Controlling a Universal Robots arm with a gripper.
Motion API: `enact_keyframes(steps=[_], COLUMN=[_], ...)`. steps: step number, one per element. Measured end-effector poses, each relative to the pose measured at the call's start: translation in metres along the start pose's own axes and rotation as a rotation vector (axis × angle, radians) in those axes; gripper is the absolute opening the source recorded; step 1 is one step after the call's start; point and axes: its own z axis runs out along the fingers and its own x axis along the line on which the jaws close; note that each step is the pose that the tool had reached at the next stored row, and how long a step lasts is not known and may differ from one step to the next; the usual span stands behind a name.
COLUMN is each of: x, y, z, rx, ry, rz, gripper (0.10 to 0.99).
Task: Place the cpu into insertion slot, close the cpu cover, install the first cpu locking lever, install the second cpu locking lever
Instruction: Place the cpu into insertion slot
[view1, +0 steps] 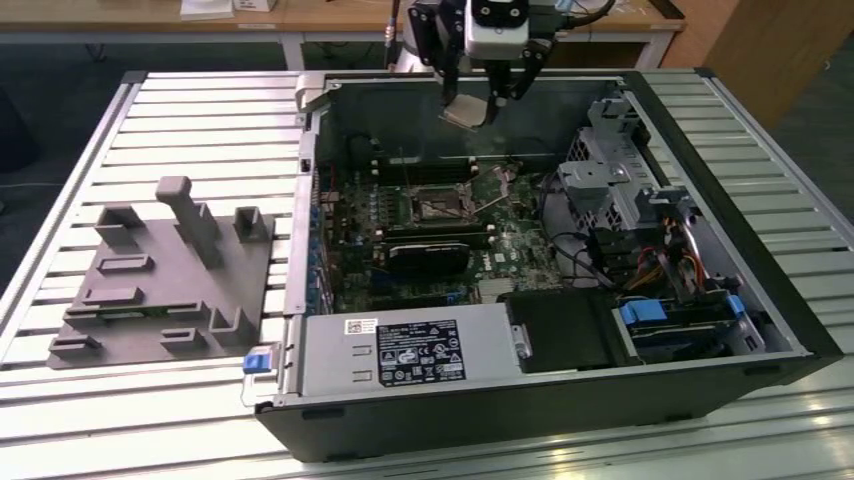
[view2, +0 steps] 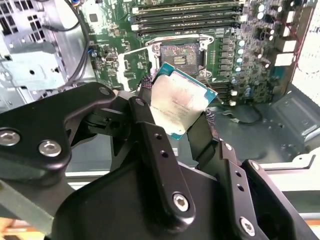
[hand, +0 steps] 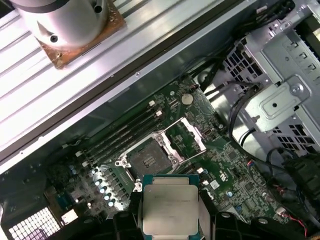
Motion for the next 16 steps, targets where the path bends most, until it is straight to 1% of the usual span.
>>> enact_keyframes(steps=[16], x=[0.0002], y=[-0.0003], z=[0.0014], rx=[-0.004], ry=[-0.0172], rz=[0.193], gripper=[0.533])
